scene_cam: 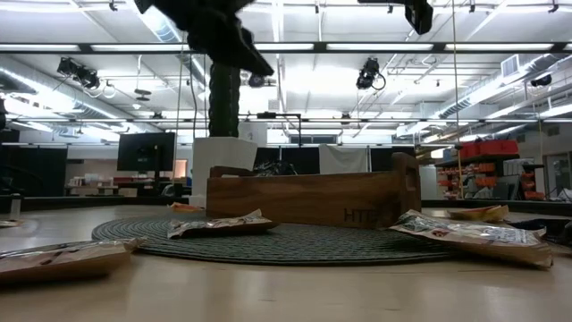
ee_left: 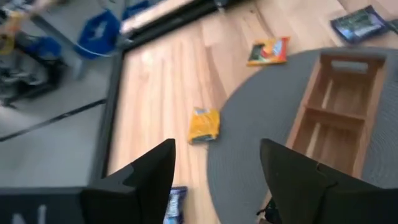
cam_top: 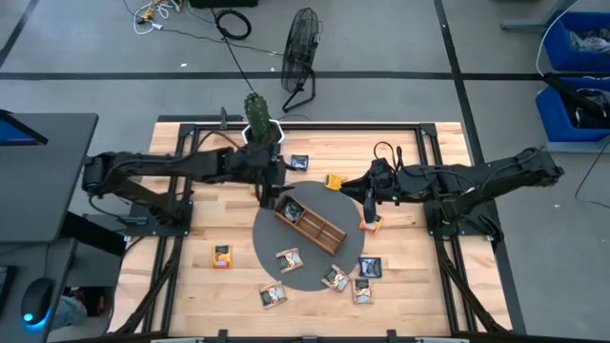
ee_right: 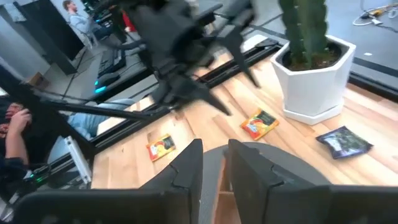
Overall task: Pick & Place Tea
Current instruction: Put the purple tea bag into the left section of the wooden organizer
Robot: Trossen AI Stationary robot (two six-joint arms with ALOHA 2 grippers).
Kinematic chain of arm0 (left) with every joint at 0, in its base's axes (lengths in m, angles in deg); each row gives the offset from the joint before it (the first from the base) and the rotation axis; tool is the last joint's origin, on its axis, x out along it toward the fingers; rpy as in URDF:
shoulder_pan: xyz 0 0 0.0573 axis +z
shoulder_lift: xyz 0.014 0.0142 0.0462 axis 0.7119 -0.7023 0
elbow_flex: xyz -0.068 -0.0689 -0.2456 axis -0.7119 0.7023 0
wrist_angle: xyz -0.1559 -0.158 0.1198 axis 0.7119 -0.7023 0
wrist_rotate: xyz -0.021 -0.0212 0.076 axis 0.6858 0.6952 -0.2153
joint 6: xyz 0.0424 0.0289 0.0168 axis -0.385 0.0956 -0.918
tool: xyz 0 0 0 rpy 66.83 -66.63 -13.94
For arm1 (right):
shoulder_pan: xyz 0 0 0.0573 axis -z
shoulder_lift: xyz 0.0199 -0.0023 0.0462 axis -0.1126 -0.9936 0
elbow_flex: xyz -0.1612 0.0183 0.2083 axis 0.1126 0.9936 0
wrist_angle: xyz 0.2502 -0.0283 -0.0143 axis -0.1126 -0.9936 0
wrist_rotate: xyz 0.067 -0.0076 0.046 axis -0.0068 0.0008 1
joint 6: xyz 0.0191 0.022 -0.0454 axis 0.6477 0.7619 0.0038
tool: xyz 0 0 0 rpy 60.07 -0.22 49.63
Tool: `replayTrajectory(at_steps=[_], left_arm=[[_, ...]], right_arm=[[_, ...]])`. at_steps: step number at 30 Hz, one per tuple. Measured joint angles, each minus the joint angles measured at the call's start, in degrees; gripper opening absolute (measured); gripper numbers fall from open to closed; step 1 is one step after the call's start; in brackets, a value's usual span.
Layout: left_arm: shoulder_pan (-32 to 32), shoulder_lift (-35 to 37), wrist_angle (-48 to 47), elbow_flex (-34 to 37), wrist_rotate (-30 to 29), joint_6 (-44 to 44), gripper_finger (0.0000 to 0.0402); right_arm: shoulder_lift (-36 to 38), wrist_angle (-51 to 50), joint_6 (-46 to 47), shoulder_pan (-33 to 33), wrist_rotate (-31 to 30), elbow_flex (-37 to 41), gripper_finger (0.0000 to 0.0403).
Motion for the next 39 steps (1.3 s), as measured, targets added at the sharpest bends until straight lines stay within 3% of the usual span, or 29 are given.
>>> replayTrajectory(at_steps=[3, 8, 13, 18, 24, 39], left_arm=[[-2.25, -0.15, 0.27, -0.04, -1.86, -3.78, 0.0221], [-1.33, -5.70, -2.57, -3.13, -6.57, -3.95, 0.0201], [0.78, -15.28, -13.45, -14.69, -10.56, -4.93, 0.0195], [4.56, -26.23, -27.23, -27.19, -10.94, -4.44, 0.0195], [7.57, -35.22, -33.34, -35.82, -7.46, -10.99, 0.0195], [11.90, -43.10, -33.45, -37.48, -4.05, -13.69, 0.0195]], right_arm=[[0.00, 0.09, -0.04, 0.74, 0.19, 0.00, 0.0084], [0.02, 1.17, -2.93, 1.36, 6.03, 0.00, 0.0084], [0.04, 0.61, -4.00, 1.32, 7.54, 0.01, 0.0084], [0.04, 0.78, -4.96, 1.30, 9.00, 0.02, 0.0084], [0.04, 0.07, -5.43, 1.18, 11.33, 0.02, 0.0084], [0.04, -0.07, -6.52, 1.18, 11.86, 0.02, 0.0084]])
